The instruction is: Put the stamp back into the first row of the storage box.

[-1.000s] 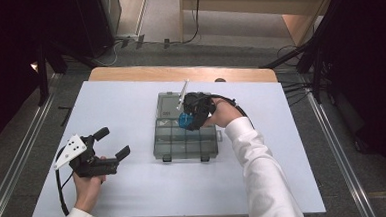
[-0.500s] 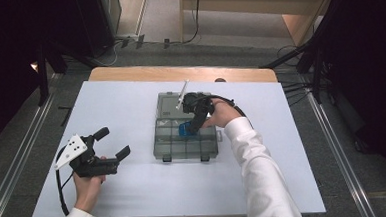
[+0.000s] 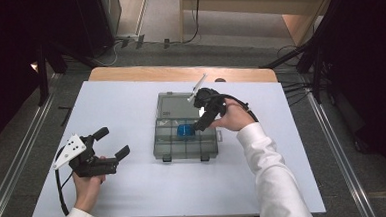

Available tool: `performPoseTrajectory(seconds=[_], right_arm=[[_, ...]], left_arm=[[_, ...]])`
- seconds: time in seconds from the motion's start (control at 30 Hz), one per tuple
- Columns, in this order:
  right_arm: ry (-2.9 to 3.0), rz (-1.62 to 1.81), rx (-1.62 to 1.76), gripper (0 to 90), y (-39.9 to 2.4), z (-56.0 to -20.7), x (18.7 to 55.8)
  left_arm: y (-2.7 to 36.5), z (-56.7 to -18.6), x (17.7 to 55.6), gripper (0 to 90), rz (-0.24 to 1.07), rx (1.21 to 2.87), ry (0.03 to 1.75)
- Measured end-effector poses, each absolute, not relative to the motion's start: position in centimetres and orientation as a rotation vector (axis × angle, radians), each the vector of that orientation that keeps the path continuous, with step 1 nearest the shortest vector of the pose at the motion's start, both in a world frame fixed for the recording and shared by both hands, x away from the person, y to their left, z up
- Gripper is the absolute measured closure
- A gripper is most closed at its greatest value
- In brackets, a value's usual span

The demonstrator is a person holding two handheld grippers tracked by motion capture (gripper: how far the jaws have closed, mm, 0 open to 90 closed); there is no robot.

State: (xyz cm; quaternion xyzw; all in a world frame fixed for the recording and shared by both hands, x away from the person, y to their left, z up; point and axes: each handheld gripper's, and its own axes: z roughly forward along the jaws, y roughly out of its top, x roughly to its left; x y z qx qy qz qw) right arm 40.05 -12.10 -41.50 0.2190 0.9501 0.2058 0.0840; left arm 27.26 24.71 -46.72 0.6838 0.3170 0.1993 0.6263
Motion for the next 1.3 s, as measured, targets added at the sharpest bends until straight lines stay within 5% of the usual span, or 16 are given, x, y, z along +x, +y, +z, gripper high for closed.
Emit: performPoseTrajectory(seconds=[0.8, 1.3], right_arm=[[2.533, 0.914, 1.02, 0.0, -20.9, -40.8, 34.3], [2.337, 1.073, 1.138, 0.0, -24.1, -43.3, 30.0]], left_arm=[[24.6, -46.7, 27.1, 0.0, 0.467, 1.582, 0.725], [24.6, -46.7, 27.1, 0.0, 0.471, 1.588, 0.726]])
